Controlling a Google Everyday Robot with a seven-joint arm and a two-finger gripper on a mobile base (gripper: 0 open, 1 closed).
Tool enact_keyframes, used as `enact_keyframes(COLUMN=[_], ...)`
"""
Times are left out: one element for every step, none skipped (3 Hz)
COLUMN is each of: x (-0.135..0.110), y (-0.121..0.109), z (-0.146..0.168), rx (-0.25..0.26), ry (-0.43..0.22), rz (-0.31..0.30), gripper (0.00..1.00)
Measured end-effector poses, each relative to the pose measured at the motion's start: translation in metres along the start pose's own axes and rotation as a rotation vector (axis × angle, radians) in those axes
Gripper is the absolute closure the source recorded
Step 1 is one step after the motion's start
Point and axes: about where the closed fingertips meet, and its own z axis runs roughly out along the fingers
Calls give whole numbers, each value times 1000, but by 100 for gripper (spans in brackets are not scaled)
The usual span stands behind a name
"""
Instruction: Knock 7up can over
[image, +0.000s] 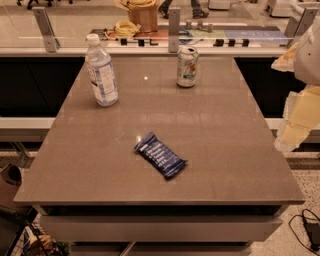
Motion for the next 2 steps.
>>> enact_keyframes(x=[0, -2], y=[0, -17], z=[0, 1], rx=[0, 38], ry=[0, -88], rz=[0, 28], gripper=[0, 0])
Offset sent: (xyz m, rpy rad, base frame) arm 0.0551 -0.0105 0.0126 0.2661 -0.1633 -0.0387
